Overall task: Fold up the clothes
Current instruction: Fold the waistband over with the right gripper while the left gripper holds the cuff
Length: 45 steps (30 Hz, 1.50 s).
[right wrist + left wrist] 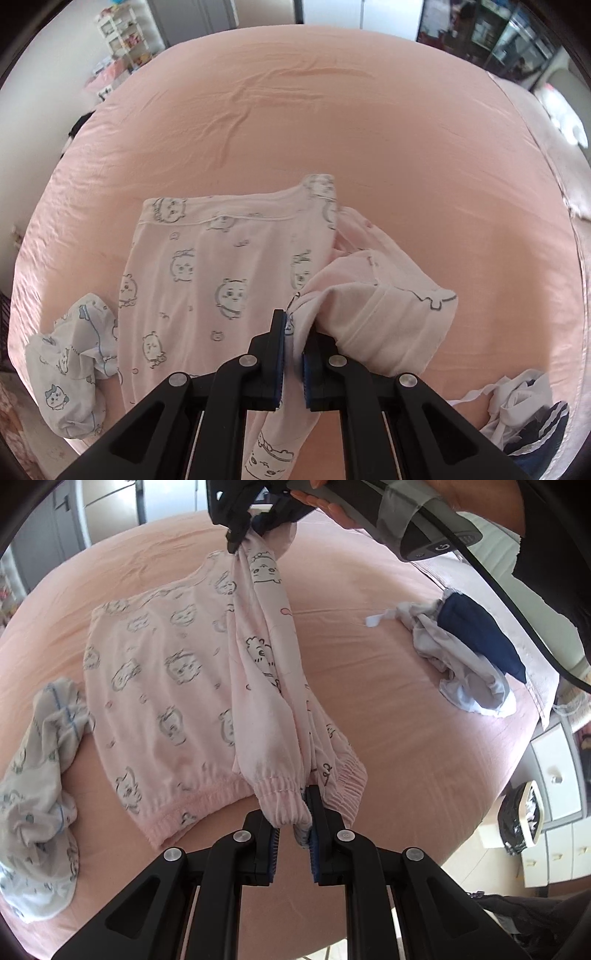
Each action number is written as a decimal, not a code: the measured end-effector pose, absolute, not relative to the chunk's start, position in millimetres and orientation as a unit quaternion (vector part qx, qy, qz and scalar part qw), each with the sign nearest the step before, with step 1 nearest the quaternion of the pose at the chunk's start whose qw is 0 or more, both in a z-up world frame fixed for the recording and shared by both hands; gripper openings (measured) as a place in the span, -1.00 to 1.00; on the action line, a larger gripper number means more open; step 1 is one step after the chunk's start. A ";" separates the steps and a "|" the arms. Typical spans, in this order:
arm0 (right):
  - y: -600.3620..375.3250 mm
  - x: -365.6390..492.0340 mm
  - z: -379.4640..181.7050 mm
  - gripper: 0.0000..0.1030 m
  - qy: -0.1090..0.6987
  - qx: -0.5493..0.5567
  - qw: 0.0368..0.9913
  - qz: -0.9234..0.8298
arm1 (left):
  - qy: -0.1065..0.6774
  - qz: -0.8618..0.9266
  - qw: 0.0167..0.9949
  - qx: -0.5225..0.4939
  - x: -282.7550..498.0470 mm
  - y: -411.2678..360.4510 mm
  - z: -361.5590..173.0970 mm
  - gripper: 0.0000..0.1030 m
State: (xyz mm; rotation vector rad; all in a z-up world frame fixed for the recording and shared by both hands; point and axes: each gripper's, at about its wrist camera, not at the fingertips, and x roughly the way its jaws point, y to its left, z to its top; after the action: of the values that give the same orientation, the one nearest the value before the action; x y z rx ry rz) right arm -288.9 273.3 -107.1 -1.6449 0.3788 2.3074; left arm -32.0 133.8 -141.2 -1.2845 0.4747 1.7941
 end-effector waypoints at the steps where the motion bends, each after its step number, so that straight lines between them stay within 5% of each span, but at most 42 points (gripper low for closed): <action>1: 266.8 -289.3 -106.5 -0.90 0.124 -0.571 0.138 0.800 | 0.184 0.718 0.426 -0.518 -33.5 131.2 -142.6 -0.78; 22: 169.8 -357.9 -140.1 -0.90 0.041 -0.579 0.088 0.810 | 0.103 0.736 0.351 -0.570 -78.0 69.9 -158.9 -0.78; 41: 157.1 -383.1 -150.8 -0.86 0.092 -0.586 0.091 0.800 | 0.112 0.748 0.305 -0.578 -79.1 64.5 -165.7 -0.77; 43: 158.4 -385.7 -151.8 -0.70 0.124 -0.583 0.087 0.798 | 0.112 0.747 0.294 -0.586 -80.8 61.6 -169.1 -0.76; 45: 157.6 -387.7 -148.8 -0.28 0.151 -0.578 0.058 0.800 | 0.113 0.745 0.280 -0.594 -83.2 58.1 -170.5 -0.73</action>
State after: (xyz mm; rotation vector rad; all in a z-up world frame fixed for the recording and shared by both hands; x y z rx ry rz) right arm -387.7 157.6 -148.8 -1.7511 0.4589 2.4252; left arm -83.2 58.1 -170.4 -1.5936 0.3031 1.9980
